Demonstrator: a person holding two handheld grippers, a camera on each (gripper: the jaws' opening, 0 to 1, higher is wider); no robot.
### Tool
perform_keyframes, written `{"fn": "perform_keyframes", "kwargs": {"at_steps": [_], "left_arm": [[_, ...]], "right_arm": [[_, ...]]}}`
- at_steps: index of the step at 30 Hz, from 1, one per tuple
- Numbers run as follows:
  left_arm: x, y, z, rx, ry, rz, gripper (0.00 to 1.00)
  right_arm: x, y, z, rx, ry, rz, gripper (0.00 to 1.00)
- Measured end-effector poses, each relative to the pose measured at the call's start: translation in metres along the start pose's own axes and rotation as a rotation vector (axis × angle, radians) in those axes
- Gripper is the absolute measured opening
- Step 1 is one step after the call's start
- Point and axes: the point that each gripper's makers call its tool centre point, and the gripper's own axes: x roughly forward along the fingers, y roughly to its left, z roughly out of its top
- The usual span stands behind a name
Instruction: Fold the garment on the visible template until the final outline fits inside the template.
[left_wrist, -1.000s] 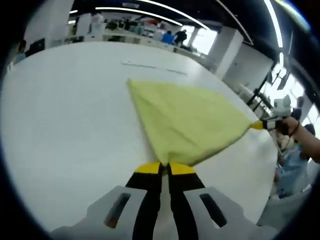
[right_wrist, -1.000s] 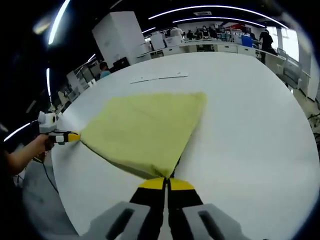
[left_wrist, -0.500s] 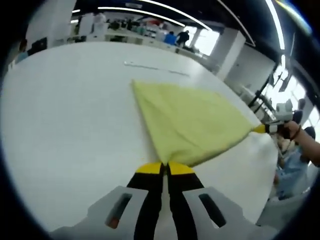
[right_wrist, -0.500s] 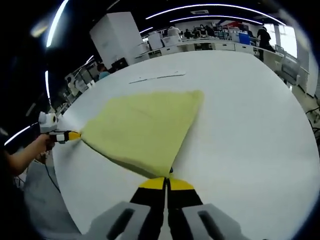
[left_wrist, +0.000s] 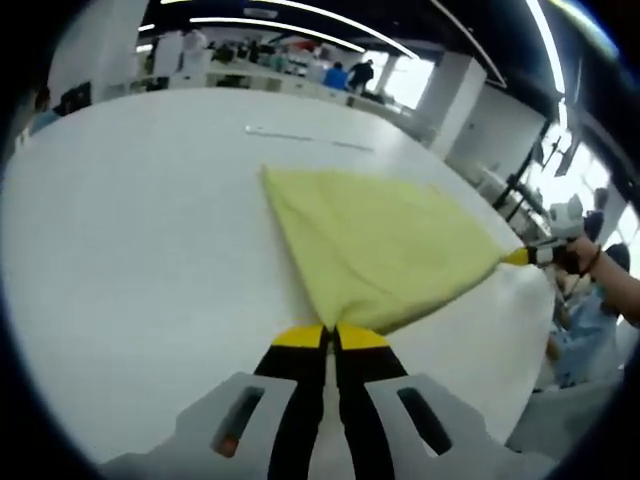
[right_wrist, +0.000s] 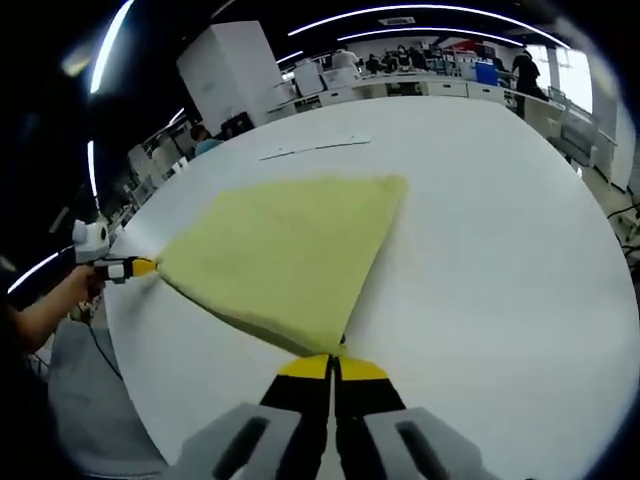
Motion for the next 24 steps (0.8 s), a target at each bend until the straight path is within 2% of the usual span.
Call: {"fn": "perform_keyframes", "kwargs": {"at_steps": [9, 24], "left_arm": [[-0.011, -0.006, -0.014, 0.047, 0.027, 0.006, 0.0], [-0.025, -0.009, -0.026, 0.037, 0.027, 0.018, 0.0]], "right_arm": [[-0.005, 0.005, -0.009, 0.008, 0.003, -0.001, 0.0], [-0.008, 0.014, -0.026, -0.009, 0.032, -0.008, 0.0]]}}
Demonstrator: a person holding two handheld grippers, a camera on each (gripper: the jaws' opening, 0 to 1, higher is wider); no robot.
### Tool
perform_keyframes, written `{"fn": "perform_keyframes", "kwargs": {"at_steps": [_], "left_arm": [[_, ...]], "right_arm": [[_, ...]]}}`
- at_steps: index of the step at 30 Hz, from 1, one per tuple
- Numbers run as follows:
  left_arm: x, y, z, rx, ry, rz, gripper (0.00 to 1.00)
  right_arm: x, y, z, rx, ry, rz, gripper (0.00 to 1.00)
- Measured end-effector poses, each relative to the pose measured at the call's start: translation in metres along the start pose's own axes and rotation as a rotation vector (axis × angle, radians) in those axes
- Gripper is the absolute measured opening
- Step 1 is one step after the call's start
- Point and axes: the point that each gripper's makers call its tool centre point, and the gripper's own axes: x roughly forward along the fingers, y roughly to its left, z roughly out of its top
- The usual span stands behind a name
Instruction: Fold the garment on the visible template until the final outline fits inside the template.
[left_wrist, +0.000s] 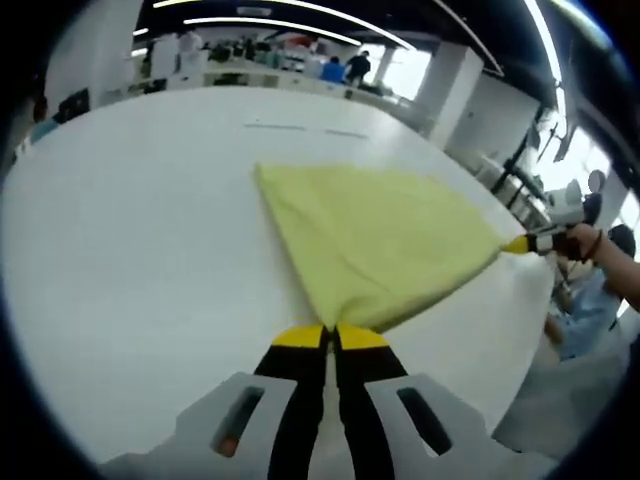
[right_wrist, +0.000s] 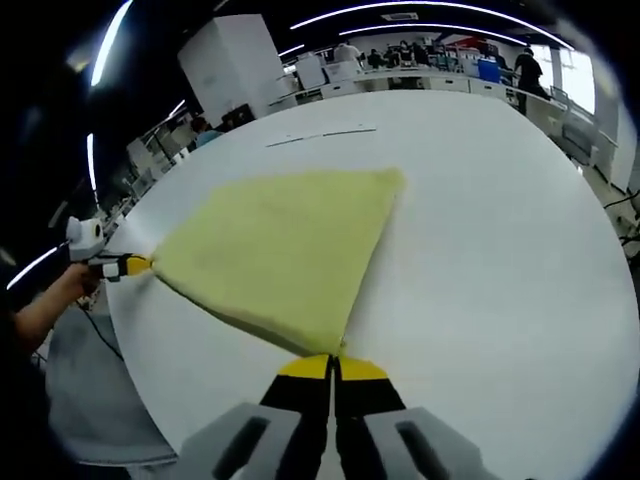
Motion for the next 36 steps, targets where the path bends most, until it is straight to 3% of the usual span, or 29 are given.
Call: {"fn": "perform_keyframes", "kwargs": {"at_steps": [9, 15, 23, 27, 36], "left_arm": [[-0.001, 0.005, -0.002, 0.056, -0.004, 0.03, 0.02], [-0.006, 0.006, 0.004, 0.027, -0.04, 0.046, 0.12], [-0.024, 0.0, 0.025, -0.025, -0.12, 0.056, 0.44], [-0.035, -0.007, 0.035, -0.023, -0.168, 0.067, 0.68], [-0.063, -0.029, 0.049, -0.02, -0.223, 0.064, 0.84]], "right_arm": [[0.003, 0.003, -0.003, -0.038, 0.014, -0.024, 0.0], [0.002, 0.005, 0.003, -0.041, 0.001, -0.043, 0.01], [-0.015, 0.017, 0.023, -0.1, -0.043, -0.051, 0.3], [-0.025, 0.025, 0.037, -0.147, -0.072, -0.055, 0.45], [-0.051, 0.058, 0.054, -0.184, -0.123, -0.055, 0.76]]}}
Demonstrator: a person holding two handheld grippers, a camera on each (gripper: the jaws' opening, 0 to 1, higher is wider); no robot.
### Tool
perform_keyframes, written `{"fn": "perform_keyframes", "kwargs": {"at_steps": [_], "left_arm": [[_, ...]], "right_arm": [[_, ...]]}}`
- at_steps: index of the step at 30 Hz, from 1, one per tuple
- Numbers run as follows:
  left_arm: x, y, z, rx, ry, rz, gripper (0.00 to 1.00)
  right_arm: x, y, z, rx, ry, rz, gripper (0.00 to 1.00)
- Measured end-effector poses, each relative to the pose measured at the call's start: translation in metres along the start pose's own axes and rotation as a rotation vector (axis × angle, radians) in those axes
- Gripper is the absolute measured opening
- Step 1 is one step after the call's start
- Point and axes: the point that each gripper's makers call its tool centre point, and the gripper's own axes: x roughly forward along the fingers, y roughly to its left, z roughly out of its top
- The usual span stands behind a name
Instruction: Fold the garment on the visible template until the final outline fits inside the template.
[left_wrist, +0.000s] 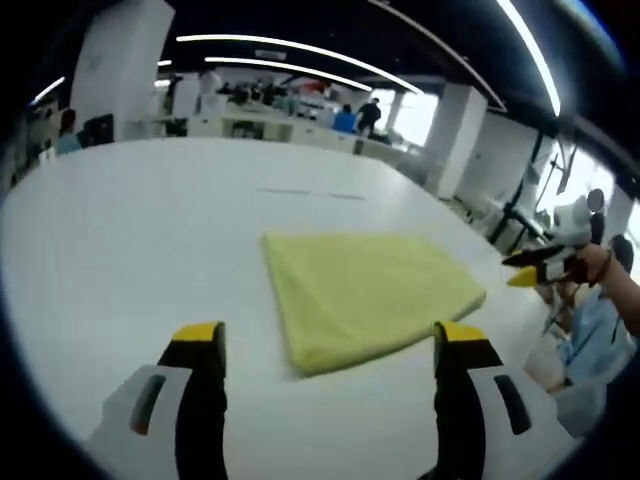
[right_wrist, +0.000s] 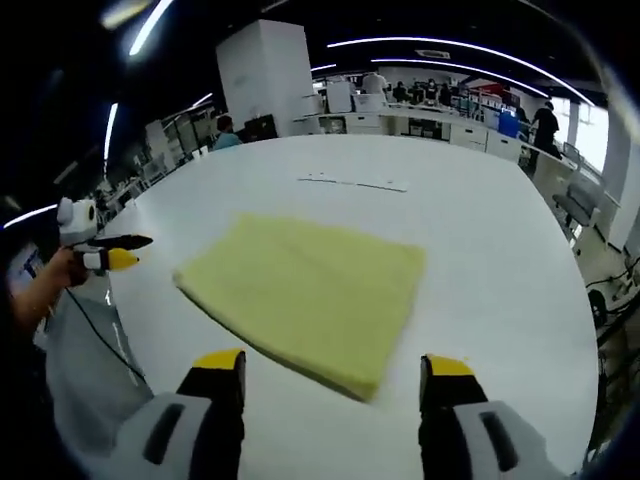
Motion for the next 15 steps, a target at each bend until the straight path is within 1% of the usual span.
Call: {"fn": "perform_keyframes", "kwargs": {"at_steps": [2, 4, 6, 8, 9, 10, 13, 15], "left_arm": [[-0.005, -0.006, 0.004, 0.005, -0.01, 0.001, 0.88], [-0.011, -0.014, 0.007, 0.011, -0.007, 0.006, 0.91], [-0.015, -0.016, 0.008, 0.021, 0.004, 0.009, 0.92], [-0.023, -0.019, 0.009, 0.054, 0.023, 0.023, 0.94], [-0.027, -0.019, 0.012, 0.073, 0.019, 0.031, 0.94], [-0.029, -0.019, 0.014, 0.075, 0.016, 0.033, 0.95], [-0.037, -0.021, 0.019, 0.064, 0.005, 0.035, 0.97], [-0.042, -0.024, 0.018, 0.053, 0.014, 0.029, 0.97]], "right_arm": [[-0.004, 0.002, 0.003, 0.005, -0.011, -0.001, 0.81], [-0.008, 0.005, 0.005, 0.018, -0.018, -0.003, 0.85], [-0.013, 0.008, 0.006, 0.024, -0.024, -0.006, 0.89], [-0.015, 0.011, 0.006, 0.027, -0.028, -0.007, 0.94], [-0.021, 0.022, 0.005, 0.03, -0.025, -0.006, 0.97], [-0.023, 0.024, 0.005, 0.03, -0.025, -0.008, 0.99], [-0.028, 0.027, 0.006, 0.031, -0.036, -0.018, 1.0], [-0.031, 0.031, 0.006, 0.042, -0.044, -0.018, 1.0]]}}
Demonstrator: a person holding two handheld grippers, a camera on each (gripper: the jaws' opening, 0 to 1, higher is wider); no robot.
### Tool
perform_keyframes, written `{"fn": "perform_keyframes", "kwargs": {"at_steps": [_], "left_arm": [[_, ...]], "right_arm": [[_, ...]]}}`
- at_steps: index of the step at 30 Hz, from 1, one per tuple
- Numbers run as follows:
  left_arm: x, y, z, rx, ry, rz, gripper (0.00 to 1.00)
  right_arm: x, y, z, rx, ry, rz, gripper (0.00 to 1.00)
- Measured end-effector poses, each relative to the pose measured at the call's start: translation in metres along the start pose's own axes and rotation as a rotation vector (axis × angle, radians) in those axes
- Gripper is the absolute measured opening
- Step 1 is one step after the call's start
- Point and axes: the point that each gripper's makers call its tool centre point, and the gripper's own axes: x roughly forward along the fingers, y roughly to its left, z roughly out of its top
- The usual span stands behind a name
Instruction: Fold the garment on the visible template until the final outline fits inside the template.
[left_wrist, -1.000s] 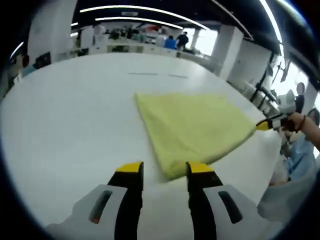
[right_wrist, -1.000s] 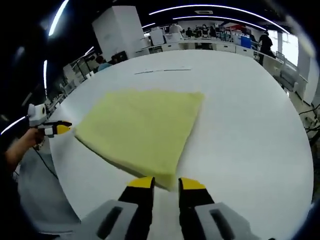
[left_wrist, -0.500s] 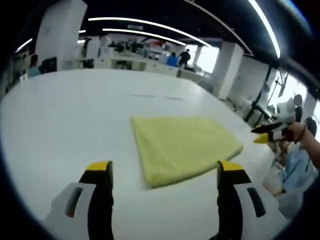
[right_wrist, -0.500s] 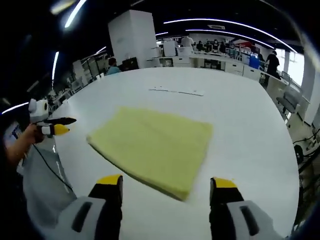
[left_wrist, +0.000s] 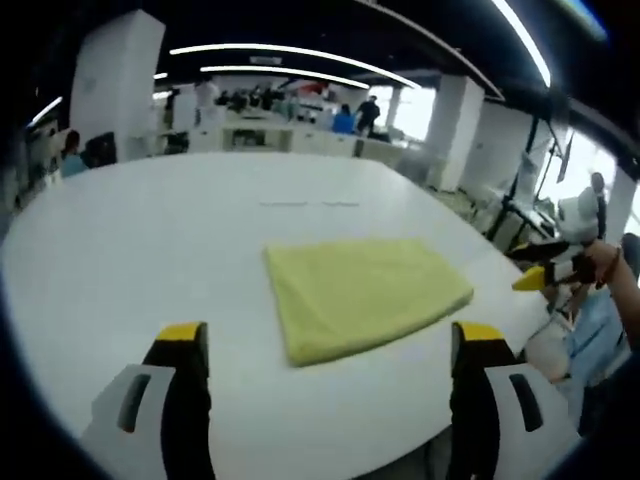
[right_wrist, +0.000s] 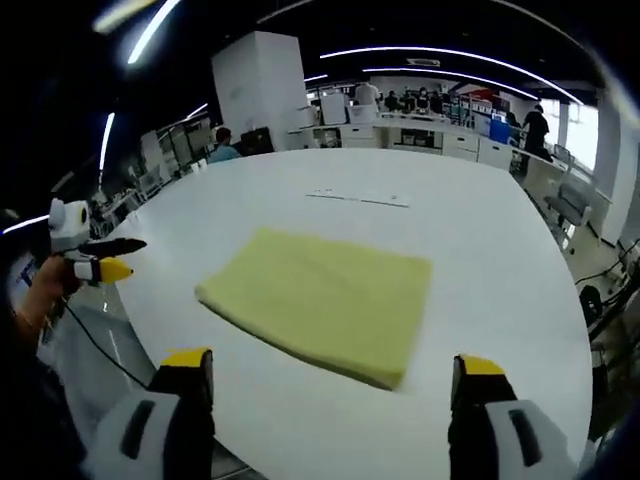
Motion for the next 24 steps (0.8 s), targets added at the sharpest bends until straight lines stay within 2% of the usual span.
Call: {"fn": "perform_keyframes", "kwargs": {"at_steps": [4, 7, 12, 24], "left_arm": [[-0.008, 0.003, -0.005, 0.037, 0.042, 0.023, 0.96], [-0.016, 0.008, -0.001, 0.052, 0.019, 0.053, 0.98], [-0.018, 0.006, -0.006, 0.022, 0.023, 0.023, 0.98], [-0.023, 0.009, -0.019, 0.0, 0.029, 0.02, 0.98]], "right_arm": [[-0.005, 0.011, -0.002, -0.001, -0.008, 0.006, 1.0], [-0.008, 0.016, -0.009, -0.035, 0.012, 0.0, 1.0], [-0.011, 0.017, -0.018, -0.056, 0.029, -0.027, 1.0], [-0.015, 0.02, -0.022, -0.041, 0.029, -0.037, 1.0]]}}
